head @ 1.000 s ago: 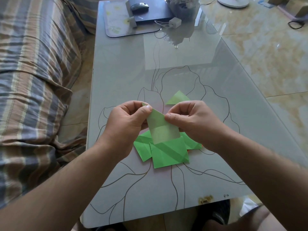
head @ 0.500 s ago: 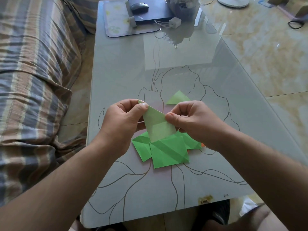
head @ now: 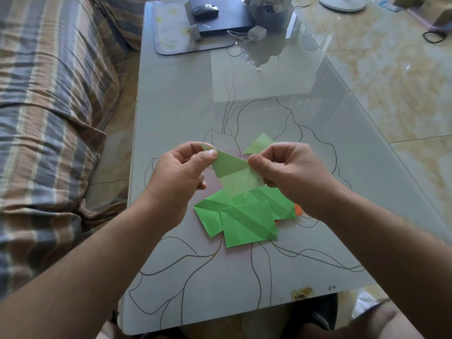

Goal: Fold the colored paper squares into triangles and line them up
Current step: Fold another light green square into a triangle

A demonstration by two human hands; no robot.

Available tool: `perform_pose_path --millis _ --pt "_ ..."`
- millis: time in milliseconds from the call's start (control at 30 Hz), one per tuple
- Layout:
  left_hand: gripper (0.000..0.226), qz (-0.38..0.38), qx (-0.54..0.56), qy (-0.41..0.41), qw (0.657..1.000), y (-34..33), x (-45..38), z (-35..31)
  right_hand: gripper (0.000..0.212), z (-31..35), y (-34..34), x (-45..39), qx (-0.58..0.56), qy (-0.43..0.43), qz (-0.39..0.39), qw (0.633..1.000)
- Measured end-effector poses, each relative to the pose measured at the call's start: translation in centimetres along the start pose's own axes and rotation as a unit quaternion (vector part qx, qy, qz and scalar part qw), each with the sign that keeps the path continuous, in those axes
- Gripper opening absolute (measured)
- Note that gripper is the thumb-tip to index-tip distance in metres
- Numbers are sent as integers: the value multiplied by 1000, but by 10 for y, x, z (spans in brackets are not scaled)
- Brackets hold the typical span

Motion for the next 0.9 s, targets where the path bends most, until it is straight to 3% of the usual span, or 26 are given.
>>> perform_pose_path --millis 133,267,367,467,633,733,900 --pt "15 63 68 20 995 -10 3 -4 48 -1 1 -2 -75 -60 23 995" --pt "20 148 128 28 980 -22 14 -10 17 -12 -8 1 -57 -120 93 987" --pt "24 198 131 15 971 -29 21 -16 15 -12 -28 12 -104 -132 186 968" --pt "10 202 114 3 973 -32 21 -18 23 -4 -37 17 -174 -99 218 955" --pt "30 189 94 0 978 -30 17 -10 28 4 -41 18 -203 -72 235 948" --pt "37 143 69 -23 987 -28 15 -11 19 4 -39 16 -191 -54 210 957" --pt "32 118 57 -39 991 -24 14 -13 11 -4 -17 4 -172 -62 58 981"
Point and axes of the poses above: each hand's wrist, its own x-axis away from the middle knuckle, its own y-axis out of the back of the hand, z = x × y, the point moved 8 cm from there along -x, towards the middle knuckle, and after that the axes turned 5 degrees about -x, right-handed, at the moved point
